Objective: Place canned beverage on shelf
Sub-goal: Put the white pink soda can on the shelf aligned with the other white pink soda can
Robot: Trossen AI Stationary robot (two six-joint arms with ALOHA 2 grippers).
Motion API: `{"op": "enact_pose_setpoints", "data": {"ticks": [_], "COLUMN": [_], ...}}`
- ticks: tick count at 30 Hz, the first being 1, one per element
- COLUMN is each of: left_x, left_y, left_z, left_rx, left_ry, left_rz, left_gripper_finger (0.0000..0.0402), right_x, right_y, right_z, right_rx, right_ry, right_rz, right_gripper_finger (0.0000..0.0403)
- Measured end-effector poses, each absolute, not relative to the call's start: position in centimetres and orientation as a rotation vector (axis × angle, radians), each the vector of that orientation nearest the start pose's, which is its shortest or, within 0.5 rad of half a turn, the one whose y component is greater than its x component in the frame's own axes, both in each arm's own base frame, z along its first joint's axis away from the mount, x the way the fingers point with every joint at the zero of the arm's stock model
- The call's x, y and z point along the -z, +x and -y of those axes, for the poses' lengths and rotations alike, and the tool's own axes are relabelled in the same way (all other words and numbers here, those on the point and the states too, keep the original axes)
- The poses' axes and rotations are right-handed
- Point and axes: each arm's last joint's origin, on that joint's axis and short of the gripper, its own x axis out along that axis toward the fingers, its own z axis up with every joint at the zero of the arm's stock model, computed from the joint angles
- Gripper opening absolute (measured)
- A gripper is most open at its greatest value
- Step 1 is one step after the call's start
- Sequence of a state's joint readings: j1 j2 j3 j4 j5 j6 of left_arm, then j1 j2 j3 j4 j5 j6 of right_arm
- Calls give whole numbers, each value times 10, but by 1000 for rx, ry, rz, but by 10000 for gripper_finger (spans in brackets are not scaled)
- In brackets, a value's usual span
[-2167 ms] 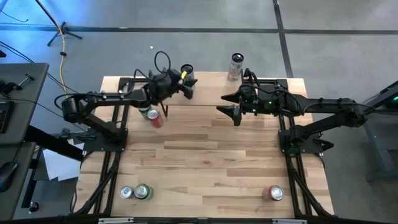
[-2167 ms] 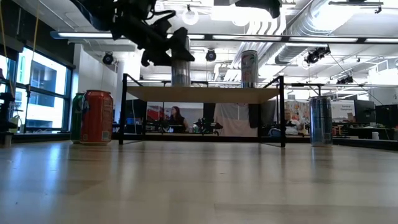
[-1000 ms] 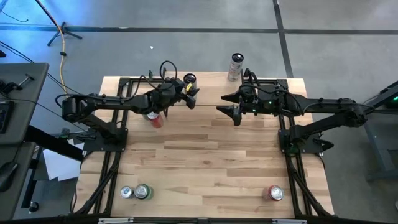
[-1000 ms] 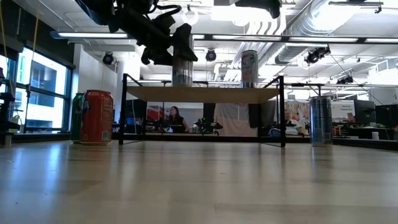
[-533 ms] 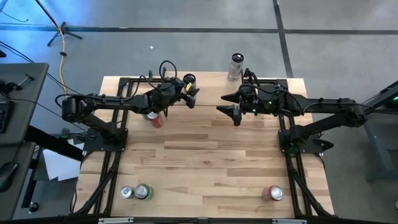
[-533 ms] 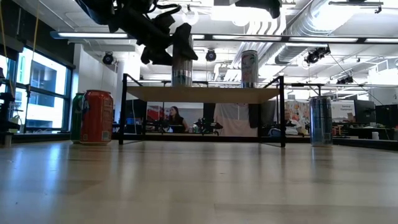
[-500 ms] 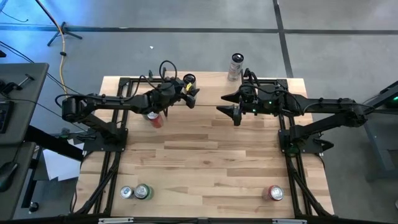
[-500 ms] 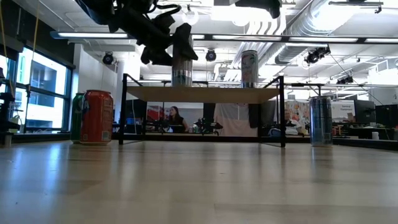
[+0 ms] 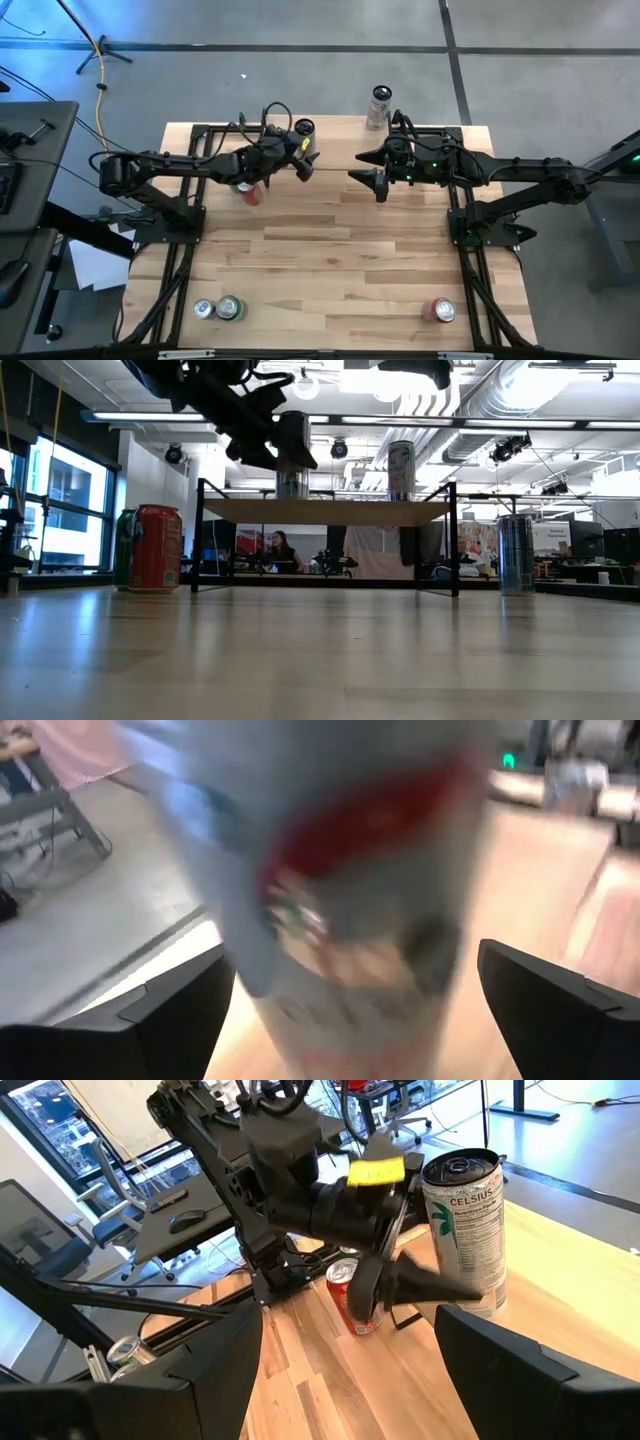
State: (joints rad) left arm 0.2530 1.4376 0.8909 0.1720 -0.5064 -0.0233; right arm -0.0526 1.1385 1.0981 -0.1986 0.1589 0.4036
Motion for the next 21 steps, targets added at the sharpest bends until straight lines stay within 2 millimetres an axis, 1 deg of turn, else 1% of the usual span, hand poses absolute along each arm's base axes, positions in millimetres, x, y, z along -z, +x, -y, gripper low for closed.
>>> {"op": "enact_pose_setpoints", "data": {"ticks": [5,7,15,18,21], "left_x": [-249,-249,-253,-260,-269], "left_y": [297,297,293,287,276], "left_z": [-87,-87,-86,-88,-92], "left_rx": [-712,-709,-676,-667,-641], "left_ry": [142,160,148,97,45], "left_rz": [-490,-495,-488,-468,-455], "left_gripper_finger": [370,370,370,370,370], "right_x": [-370,-370,-370,-370,-370], "right_y": [250,249,249,249,249], "right_z": [18,19,19,19,19], "right_rx": [275,289,291,292,291], "right_ry": [381,379,381,379,372], "right_rz": [-190,-187,-186,-187,-188], "right_gripper_finger": [282,282,282,282,282]}}
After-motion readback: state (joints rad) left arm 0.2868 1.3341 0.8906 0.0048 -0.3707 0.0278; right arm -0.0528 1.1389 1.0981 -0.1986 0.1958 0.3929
